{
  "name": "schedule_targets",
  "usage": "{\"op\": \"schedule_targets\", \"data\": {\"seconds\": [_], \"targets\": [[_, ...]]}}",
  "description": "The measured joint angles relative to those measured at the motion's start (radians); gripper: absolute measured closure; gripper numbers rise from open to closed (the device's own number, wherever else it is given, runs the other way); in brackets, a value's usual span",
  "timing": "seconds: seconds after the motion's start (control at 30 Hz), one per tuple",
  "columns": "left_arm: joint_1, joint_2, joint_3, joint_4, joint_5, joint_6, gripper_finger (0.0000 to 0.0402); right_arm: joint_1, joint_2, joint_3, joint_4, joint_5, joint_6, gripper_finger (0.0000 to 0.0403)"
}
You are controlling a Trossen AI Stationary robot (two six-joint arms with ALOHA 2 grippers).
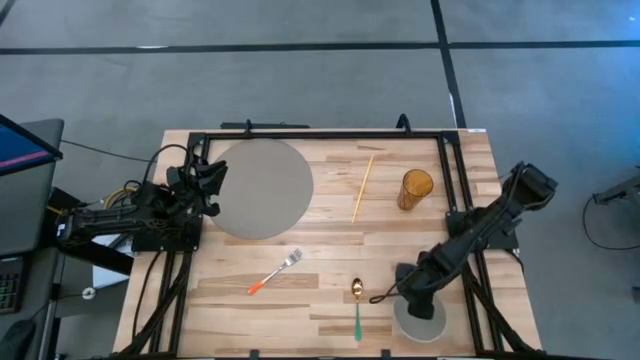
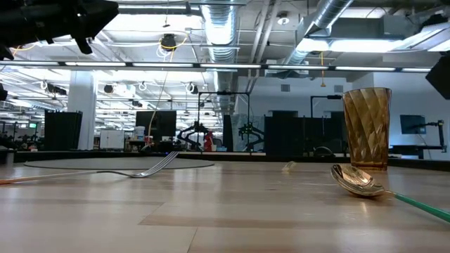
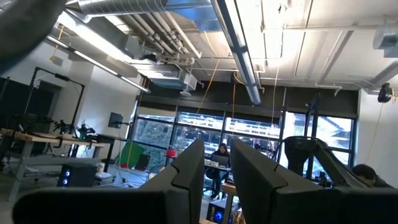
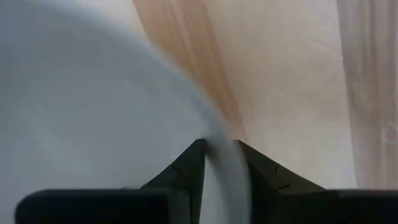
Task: Pick & Place Utensil
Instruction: Put the gray bowl on the gray mat
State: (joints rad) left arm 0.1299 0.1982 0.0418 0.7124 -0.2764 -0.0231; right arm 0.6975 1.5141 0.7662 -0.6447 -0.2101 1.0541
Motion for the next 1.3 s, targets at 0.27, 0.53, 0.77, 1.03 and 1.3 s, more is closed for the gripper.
{"op": "schedule_targets", "data": {"seconds": [0.27,0.53,0.77,1.03,1.3], "targets": [[0.0,0.0,0.0,0.003,0.0,0.0,0.0322,-0.042,-0.021,0.0,-0.004,-0.001,-0.086,0.0337],[0.0,0.0,0.0,0.003,0.0,0.0,0.0322,-0.072,-0.022,0.0,-0.002,-0.06,-0.119,0.0393],[0.0,0.0,0.0,0.007,0.0,0.0,0.0322,-0.128,-0.022,0.069,-0.036,-0.066,-0.136,0.0398],[0.0,0.047,0.025,0.015,0.132,-0.008,0.0324,-0.339,-0.022,0.211,-0.078,0.027,-0.351,0.0399],[0.0,0.267,0.143,0.015,0.434,-0.019,0.0336,-0.645,-0.022,0.307,0.071,0.145,-0.524,0.0393]]}}
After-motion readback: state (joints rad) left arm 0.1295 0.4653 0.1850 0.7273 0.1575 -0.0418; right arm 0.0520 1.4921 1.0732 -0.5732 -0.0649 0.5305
